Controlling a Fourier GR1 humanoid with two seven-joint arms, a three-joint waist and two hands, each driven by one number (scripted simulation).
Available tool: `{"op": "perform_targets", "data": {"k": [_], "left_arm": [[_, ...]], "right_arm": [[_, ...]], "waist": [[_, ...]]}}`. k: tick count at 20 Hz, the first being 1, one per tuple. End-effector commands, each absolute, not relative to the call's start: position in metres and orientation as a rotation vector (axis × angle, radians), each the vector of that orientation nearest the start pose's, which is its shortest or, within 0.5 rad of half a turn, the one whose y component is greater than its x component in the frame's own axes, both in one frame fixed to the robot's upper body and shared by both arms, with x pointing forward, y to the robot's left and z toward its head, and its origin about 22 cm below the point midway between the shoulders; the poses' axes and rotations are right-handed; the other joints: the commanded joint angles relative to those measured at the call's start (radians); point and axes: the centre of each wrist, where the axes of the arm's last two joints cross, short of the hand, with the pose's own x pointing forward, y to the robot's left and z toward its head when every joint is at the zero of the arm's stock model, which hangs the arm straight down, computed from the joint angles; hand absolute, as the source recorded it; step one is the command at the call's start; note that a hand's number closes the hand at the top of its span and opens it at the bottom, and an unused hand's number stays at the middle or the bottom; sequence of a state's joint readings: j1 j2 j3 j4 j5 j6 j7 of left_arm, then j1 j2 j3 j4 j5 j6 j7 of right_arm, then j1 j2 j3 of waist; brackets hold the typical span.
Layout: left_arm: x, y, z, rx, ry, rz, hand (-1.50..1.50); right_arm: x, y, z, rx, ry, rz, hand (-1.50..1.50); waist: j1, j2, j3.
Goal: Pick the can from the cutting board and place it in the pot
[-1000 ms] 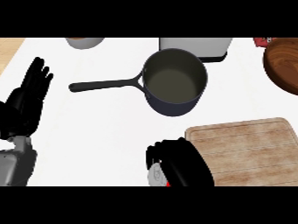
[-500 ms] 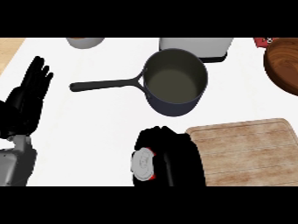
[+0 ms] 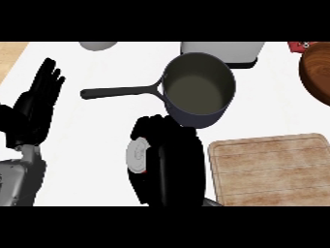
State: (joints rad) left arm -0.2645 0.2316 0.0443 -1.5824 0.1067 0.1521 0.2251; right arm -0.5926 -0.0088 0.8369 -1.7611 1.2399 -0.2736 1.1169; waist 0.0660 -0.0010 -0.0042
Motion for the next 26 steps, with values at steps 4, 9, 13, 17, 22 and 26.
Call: {"op": "perform_targets", "data": {"k": [4, 9, 13, 17, 22, 26], "left_arm": [[0.303, 0.26, 0.093, 0.134, -1.623, -0.001, 0.0], [0.297, 0.264, 0.094, 0.158, -1.628, 0.014, 0.0], [0.305, 0.249, 0.085, 0.15, -1.635, 0.024, 0.0], [0.297, 0.269, 0.096, 0.167, -1.628, 0.033, 0.0], [0.296, 0.257, 0.087, 0.147, -1.64, 0.013, 0.0], [0.301, 0.261, 0.086, 0.139, -1.644, 0.03, 0.0]], "right_arm": [[0.248, 0.015, 0.16, -0.974, -1.656, 0.377, 1.5], [0.286, 0.02, 0.145, -1.235, -1.626, 0.452, 1.5], [0.315, 0.022, 0.138, -1.381, -1.529, 0.494, 1.5], [0.329, 0.018, 0.11, -1.388, -1.493, 0.52, 1.5], [0.344, 0.003, 0.085, -1.282, -1.424, 0.5, 1.5], [0.366, -0.018, 0.081, -1.153, -1.323, 0.446, -1.5]], "waist": [[0.015, 0.006, 0.002], [-0.002, 0.001, 0.001], [-0.016, 0.01, 0.002], [-0.012, 0.008, 0.003], [-0.002, 0.016, 0.004], [0.003, 0.023, 0.004]]}}
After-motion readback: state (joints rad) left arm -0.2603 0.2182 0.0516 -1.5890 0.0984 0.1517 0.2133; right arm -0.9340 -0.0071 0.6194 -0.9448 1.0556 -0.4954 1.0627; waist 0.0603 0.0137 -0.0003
